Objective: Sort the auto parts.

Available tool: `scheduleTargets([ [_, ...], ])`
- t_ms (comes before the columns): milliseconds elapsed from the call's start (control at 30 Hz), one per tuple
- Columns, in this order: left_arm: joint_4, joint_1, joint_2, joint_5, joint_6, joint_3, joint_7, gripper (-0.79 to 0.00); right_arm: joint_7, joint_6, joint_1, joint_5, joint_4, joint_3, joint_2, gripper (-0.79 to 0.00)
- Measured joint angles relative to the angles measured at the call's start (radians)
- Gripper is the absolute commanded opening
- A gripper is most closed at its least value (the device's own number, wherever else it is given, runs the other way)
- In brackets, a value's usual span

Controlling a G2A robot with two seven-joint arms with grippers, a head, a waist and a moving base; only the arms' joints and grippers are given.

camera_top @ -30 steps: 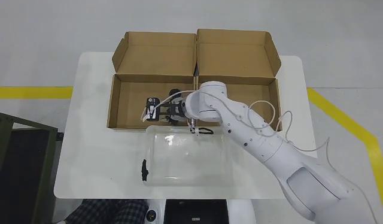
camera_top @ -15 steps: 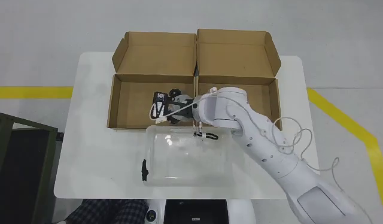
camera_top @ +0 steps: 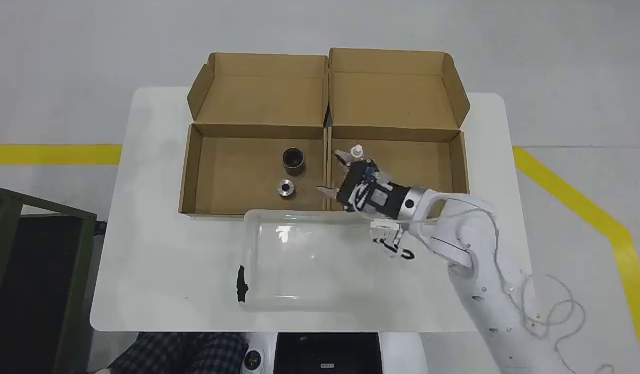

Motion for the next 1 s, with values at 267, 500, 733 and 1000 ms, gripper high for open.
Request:
scheduleTargets([
  [267,0.000,0.000,0.000,0.000,0.000,0.000,0.000,0.000,-0.188,0.036,-0.198,-0.069,-0.059,0.159,0.030,0.000],
  [500,0.000,0.000,0.000,0.000,0.000,0.000,0.000,0.000,-0.301,0.081,-0.322,-0.091,-0.082,0.253,0.044,0.000],
  [733,0.000,0.000,0.000,0.000,0.000,0.000,0.000,0.000,-0.396,0.128,-0.430,-0.093,-0.099,0.334,0.054,0.000],
  [1000,0.000,0.000,0.000,0.000,0.000,0.000,0.000,0.000,-0.472,0.180,-0.535,-0.092,-0.136,0.406,0.061,0.000],
])
